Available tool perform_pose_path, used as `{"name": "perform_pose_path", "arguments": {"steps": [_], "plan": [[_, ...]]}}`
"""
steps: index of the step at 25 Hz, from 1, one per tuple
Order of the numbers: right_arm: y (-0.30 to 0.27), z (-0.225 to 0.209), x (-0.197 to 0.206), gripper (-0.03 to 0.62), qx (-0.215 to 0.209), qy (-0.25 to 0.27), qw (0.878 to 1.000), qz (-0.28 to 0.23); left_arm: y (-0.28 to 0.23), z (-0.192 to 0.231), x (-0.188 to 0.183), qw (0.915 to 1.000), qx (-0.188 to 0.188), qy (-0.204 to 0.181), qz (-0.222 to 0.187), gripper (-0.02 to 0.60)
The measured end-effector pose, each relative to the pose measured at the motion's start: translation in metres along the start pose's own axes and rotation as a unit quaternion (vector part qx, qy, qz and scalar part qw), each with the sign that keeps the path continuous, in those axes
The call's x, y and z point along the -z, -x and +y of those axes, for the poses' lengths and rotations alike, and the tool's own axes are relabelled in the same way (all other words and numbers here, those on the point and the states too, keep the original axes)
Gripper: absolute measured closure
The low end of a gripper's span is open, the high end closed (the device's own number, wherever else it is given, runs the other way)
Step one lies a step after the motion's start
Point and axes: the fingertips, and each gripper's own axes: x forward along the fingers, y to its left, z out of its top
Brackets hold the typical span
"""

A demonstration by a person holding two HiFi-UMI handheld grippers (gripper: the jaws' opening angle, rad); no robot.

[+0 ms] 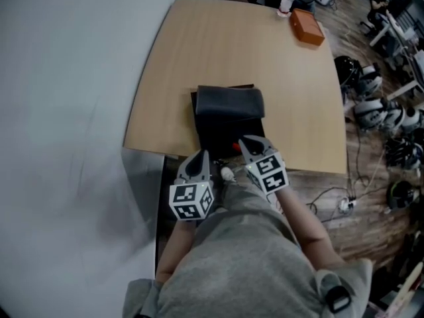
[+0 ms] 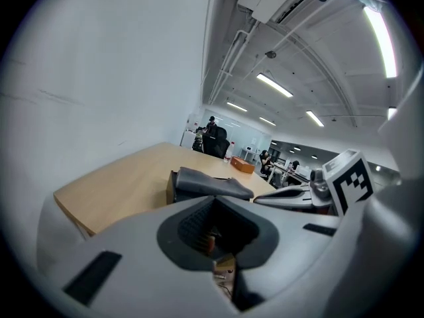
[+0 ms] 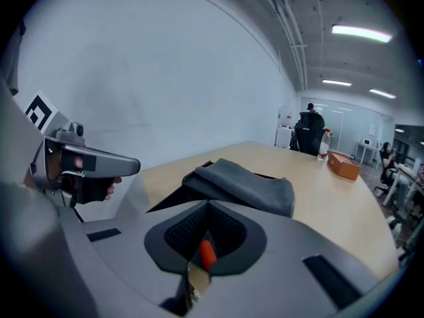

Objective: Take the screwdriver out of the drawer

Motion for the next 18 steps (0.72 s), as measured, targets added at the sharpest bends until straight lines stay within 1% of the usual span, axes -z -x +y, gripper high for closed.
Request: {"name": "perform_pose_path", "arguments": {"steps": [6,9,13,14,15,16,18], "plan": [[-0.032,-0.005,0.011,0.594,-0.049,0.028,0.996,0.062,-0.018,0.01,-0.012,0.9998,-0.016,0.009,-0.002,0.581],[-0.047,-0.003,0.021,0.594,-0.081,0.04,0.991,0.101,-0.026,0.016,-0.014,0.9996,-0.026,0.013,0.002,0.581],[-0.064,0.0,0.034,0.592,-0.117,0.066,0.98,0.146,-0.037,0.022,-0.016,0.9991,-0.036,0.019,0.008,0.581],[-0.067,0.001,0.038,0.569,-0.127,0.073,0.976,0.158,-0.038,0.023,-0.017,0.999,-0.039,0.02,0.009,0.581],[-0.069,0.004,0.042,0.526,-0.138,0.08,0.972,0.173,-0.04,0.024,-0.018,0.9988,-0.042,0.021,0.01,0.581],[-0.072,0.007,0.047,0.499,-0.152,0.085,0.967,0.188,-0.041,0.026,-0.019,0.9987,-0.045,0.022,0.01,0.581],[-0.077,0.017,0.051,0.479,-0.181,0.096,0.956,0.211,-0.042,0.028,-0.021,0.9984,-0.051,0.024,0.009,0.581]]}}
